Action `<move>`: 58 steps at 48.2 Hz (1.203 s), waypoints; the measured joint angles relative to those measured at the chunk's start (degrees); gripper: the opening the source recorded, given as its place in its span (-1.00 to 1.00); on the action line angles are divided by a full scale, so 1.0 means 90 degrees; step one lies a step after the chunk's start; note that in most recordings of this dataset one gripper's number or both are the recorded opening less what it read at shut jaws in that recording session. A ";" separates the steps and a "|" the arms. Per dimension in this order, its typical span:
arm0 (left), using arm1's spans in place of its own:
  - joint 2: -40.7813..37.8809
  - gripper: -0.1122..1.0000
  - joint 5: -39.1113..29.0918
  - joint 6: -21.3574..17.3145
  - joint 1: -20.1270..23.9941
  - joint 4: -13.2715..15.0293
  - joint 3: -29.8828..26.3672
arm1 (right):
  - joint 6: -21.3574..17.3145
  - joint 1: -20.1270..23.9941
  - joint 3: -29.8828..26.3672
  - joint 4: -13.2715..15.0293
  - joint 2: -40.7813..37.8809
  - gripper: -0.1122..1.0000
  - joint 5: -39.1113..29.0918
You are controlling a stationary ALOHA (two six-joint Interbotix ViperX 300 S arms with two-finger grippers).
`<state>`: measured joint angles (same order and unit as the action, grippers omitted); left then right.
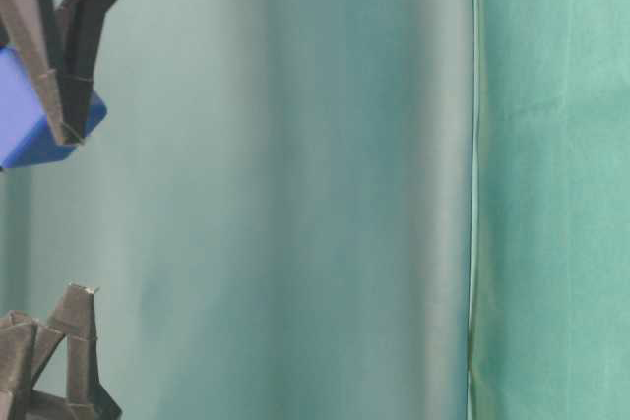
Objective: Handover the blue block to the right arm after grasping it with the left arm, then place it in the designated position.
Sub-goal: 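Open the left gripper and pull the right gripper back with the cube, then carry the cube with the right gripper and lower it toward the table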
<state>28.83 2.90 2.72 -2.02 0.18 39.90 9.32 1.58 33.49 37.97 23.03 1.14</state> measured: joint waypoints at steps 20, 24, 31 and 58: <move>0.0000 0.99 -0.0029 -0.0059 0.0000 -0.0010 0.0000 | -0.3691 0.0000 0.0000 -0.0576 0.0068 0.30 -0.0049; 0.0000 0.99 -0.0029 -0.0068 0.0000 -0.0010 0.0000 | -0.4287 0.0010 0.0000 -0.0586 0.0117 0.30 -0.0049; 0.0000 0.99 -0.0029 -0.0068 0.0000 -0.0010 0.0000 | -0.5234 0.0010 0.0000 -0.0586 0.0186 0.30 -0.0049; 0.0000 0.99 -0.0029 -0.0059 0.0000 -0.0020 0.0000 | -0.5938 0.0010 0.0000 -0.0596 0.0273 0.30 -0.0107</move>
<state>28.83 2.64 2.20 -2.02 0.00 39.90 -44.12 1.67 33.49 32.61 25.49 0.18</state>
